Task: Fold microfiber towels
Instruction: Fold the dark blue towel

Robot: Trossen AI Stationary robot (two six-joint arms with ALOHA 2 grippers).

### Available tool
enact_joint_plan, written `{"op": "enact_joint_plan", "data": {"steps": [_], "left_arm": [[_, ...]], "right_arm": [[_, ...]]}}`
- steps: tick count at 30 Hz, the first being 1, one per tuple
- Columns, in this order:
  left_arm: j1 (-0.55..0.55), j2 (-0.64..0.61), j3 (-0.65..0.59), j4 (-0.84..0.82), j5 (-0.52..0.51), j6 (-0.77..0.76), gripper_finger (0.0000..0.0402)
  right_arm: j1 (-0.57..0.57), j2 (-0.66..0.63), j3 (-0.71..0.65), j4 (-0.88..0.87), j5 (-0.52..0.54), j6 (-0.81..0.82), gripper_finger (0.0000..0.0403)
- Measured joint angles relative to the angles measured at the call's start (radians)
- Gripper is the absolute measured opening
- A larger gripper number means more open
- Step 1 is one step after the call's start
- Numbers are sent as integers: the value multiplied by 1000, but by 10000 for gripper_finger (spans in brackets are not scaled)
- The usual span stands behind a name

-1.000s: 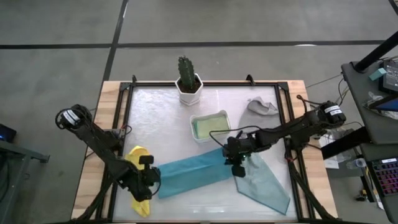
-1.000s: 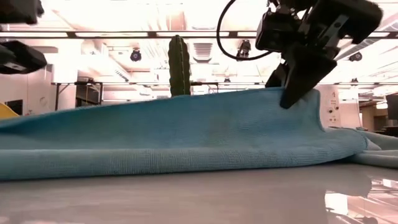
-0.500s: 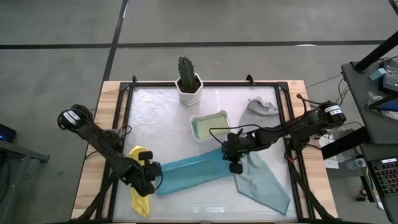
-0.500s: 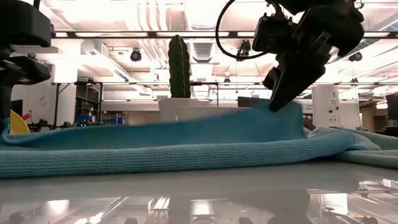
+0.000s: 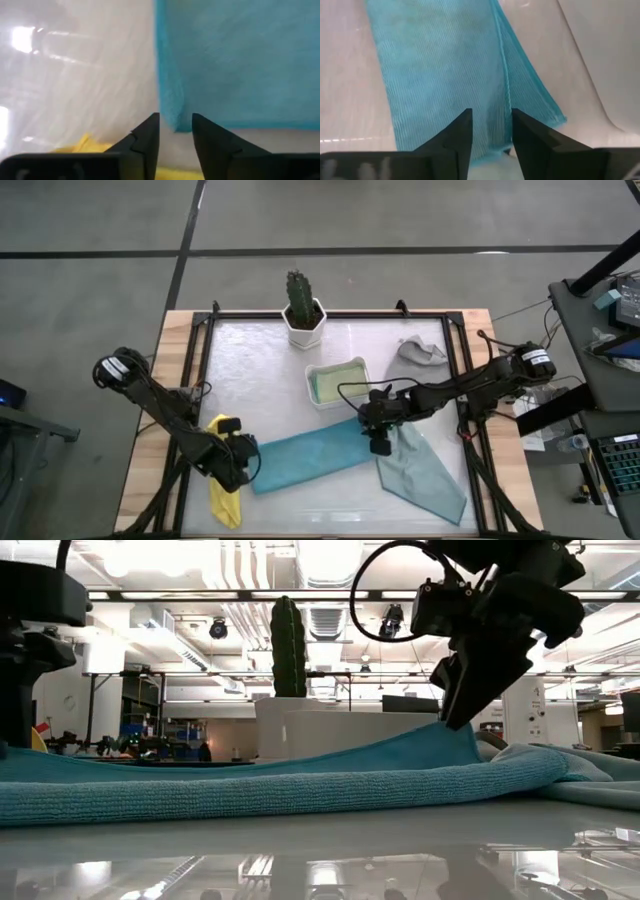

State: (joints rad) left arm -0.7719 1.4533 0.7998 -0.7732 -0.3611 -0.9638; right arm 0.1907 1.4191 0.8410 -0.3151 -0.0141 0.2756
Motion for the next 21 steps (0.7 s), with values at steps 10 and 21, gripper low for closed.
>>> {"op": "enact_joint_plan", "data": {"steps": [10, 21], "left_arm": [[0, -68, 19, -46, 11, 0, 128], [6, -87, 16, 91, -41, 3, 128]], "right_arm": [[-9, -15, 0, -16, 26, -37, 125], [-15, -18, 0, -10, 71, -76, 125]]}}
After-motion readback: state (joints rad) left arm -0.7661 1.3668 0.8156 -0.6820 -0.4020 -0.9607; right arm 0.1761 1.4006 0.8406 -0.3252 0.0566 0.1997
